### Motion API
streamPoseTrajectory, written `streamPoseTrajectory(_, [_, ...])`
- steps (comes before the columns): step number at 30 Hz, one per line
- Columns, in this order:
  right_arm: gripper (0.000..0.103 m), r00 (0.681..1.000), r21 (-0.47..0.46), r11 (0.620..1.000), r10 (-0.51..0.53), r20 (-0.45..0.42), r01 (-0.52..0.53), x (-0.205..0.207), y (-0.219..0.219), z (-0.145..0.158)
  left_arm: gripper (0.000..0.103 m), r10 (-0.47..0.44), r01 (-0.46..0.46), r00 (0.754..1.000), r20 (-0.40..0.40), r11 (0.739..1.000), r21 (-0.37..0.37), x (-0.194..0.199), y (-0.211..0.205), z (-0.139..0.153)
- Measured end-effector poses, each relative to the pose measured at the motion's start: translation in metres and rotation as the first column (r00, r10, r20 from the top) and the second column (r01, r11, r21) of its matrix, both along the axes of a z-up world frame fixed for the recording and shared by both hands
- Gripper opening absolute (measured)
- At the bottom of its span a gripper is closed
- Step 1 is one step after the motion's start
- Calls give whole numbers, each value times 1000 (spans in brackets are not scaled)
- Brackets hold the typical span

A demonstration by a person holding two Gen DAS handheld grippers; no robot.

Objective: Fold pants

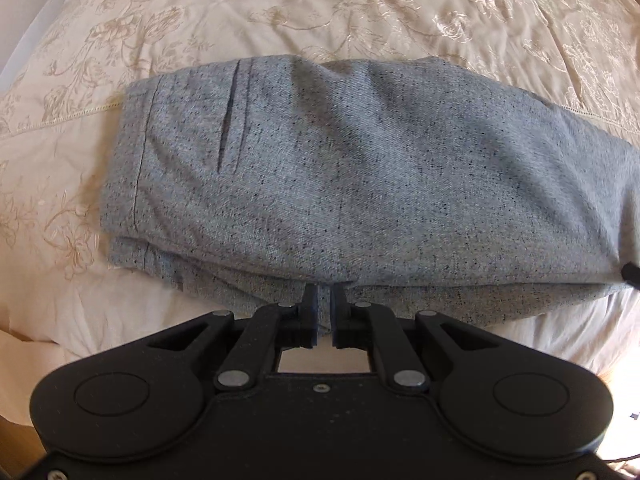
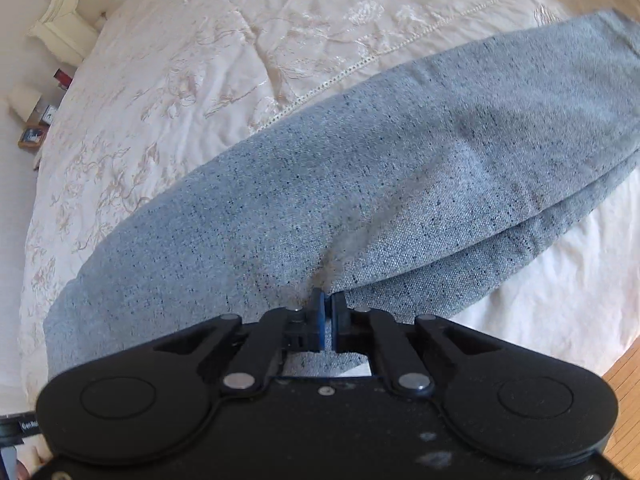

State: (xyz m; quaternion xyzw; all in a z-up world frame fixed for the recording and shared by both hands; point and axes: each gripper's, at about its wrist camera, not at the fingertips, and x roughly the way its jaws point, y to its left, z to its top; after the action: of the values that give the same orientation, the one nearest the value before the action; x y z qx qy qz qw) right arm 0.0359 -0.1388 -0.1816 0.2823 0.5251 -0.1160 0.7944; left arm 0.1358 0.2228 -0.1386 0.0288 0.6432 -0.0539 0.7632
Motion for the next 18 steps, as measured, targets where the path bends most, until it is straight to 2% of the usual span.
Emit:
streamPoseTrajectory(1, [4, 1000, -6, 1000, 10, -16, -11, -5, 0, 1, 14, 20, -20, 1000, -10, 1000, -17, -1, 5, -1])
streamPoseTrajectory(4, [4, 999, -2, 1000, 7, -54, -7, -13, -1, -8, 25, 74, -76, 997, -38, 995, -63, -1, 15, -6])
streamPoseTrajectory(10, [4, 999, -17, 1000, 14, -34, -15, -1, 1, -4, 27, 167, -180, 983, -77, 962, -204, 7, 18, -12])
streamPoseTrajectory(12, [4, 999, -11, 1000, 16, -34, -16, 0, -1, -4, 32, 194, -211, 977, -91, 946, -245, 11, 16, -15])
streamPoseTrajectory(13, [4, 999, -8, 1000, 18, -35, -18, 0, -2, -4, 35, 205, -224, 974, -100, 940, -257, 12, 16, -18])
streamPoseTrajectory(15, [4, 999, -7, 1000, 25, -34, -26, -2, -3, -3, 50, 228, -251, 967, -116, 929, -271, 15, 13, -23])
streamPoseTrajectory(18, [4, 999, -2, 1000, 31, -35, -31, -4, -2, -3, 52, 256, -282, 958, -131, 925, -255, 18, 8, -31])
